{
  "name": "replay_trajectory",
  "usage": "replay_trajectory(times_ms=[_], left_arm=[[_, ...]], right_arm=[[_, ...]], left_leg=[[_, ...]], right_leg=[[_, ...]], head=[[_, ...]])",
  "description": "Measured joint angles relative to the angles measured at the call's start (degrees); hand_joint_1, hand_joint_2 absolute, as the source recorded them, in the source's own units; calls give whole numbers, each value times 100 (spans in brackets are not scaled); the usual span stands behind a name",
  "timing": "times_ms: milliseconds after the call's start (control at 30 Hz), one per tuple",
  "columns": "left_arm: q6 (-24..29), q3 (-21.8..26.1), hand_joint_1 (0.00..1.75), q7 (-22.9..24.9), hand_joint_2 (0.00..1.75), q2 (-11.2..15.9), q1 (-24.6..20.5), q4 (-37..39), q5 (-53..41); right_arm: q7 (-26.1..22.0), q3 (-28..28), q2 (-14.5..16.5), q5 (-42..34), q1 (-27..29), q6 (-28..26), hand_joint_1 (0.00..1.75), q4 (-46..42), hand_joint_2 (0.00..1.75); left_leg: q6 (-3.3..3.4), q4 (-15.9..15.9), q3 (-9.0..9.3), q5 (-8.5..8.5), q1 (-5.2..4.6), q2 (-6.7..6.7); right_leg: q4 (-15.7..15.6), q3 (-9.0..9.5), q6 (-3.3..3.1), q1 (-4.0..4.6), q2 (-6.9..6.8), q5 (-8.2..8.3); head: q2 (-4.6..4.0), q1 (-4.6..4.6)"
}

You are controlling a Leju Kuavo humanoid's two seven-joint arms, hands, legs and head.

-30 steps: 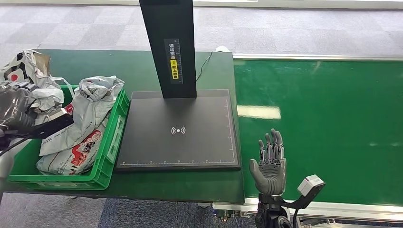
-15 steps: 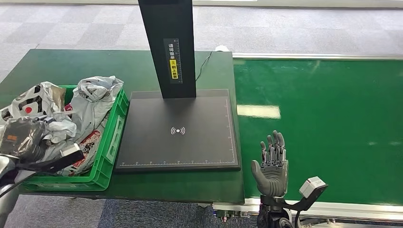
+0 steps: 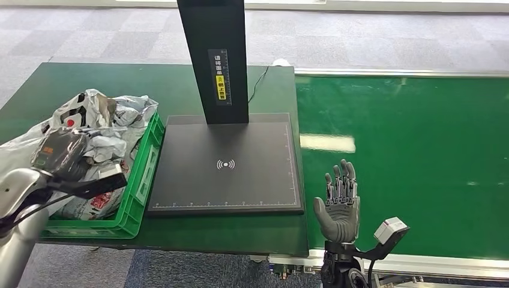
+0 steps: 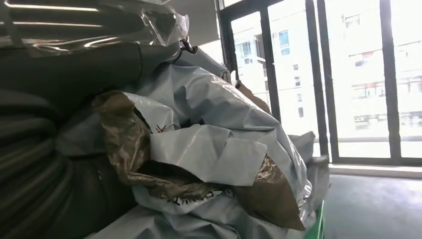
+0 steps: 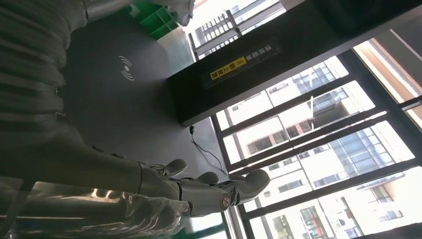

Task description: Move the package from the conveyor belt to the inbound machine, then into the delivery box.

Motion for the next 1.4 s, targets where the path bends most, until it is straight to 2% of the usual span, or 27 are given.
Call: replay_trajectory(times_ms=[100, 233, 333, 433, 500, 567, 600, 667, 767, 833, 1133, 1400], left_arm=[[161, -647, 175, 87, 175, -261, -1053, 845, 43], [500, -1278, 174, 328, 175, -791, -2173, 1837, 151], [688, -1541, 171, 450, 175, -1154, -2826, 2399, 238], [709, -1674, 154, 487, 175, -1409, -3223, 2785, 280], [709, -1740, 125, 492, 175, -1541, -3376, 3001, 298], [717, -1784, 108, 494, 175, -1642, -3457, 3171, 307], [727, -1801, 110, 498, 175, -1679, -3478, 3241, 310], [752, -1833, 126, 520, 175, -1737, -3501, 3369, 311], [784, -1872, 161, 554, 175, -1786, -3510, 3527, 298], [797, -1883, 173, 562, 175, -1799, -3512, 3600, 295], [820, -1859, 175, 649, 175, -1742, -3539, 3856, 284], [886, -1662, 175, 890, 175, -1503, -3858, 4303, 269]], right_arm=[[0, 46, 19, -5, -71, -20, 0, 44, 175], [0, 70, 39, -9, -118, -71, 0, 91, 175], [0, 77, 46, -11, -126, -97, 0, 107, 175], [0, 77, 46, -20, -126, -101, 0, 110, 175], [0, 76, 45, -22, -126, -101, 0, 111, 175], [0, 75, 44, -22, -127, -101, 0, 111, 175], [1, 75, 44, -22, -127, -101, 0, 111, 175], [2, 75, 44, -22, -129, -101, 0, 111, 175], [4, 73, 44, -20, -134, -101, 0, 114, 175], [7, 72, 44, -13, -141, -101, 0, 119, 175], [16, 51, 25, 4, -195, -101, 0, 185, 175], [-4, 33, 14, -6, -195, -130, 0, 218, 175]], left_leg=[[4, 2, -6, 9, -3, -15], [6, 7, -14, 11, -5, -15], [7, 8, -16, 10, -6, -7], [6, 8, -17, 8, -6, 1], [6, 7, -18, 7, -5, 2], [6, 5, -18, 7, -4, 4], [5, 5, -19, 7, -4, 6], [5, 4, -19, 7, -3, 10], [5, 4, -19, 8, -3, 11], [5, 4, -19, 8, -3, 11], [5, 4, -21, 8, -3, 12], [4, 4, -22, 9, -2, 17]], right_leg=[[0, 4, 6, -3, -15, 9], [0, 3, 10, -5, -14, 15], [0, 0, 11, -7, -6, 16], [0, -6, 11, -6, 4, 16], [0, -8, 10, -5, 5, 15], [0, -10, 10, -4, 7, 15], [0, -11, 10, -4, 8, 15], [0, -11, 10, -3, 11, 15], [1, -11, 10, -3, 12, 15], [1, -10, 10, -4, 12, 15], [1, -11, 10, -4, 13, 15], [2, -15, 10, -2, 17, 15]], head=[[0, 4], [0, 6], [0, 8], [0, 7], [0, 7], [0, 8], [0, 8], [0, 8], [0, 8], [0, 9], [0, 8], [0, 8]])
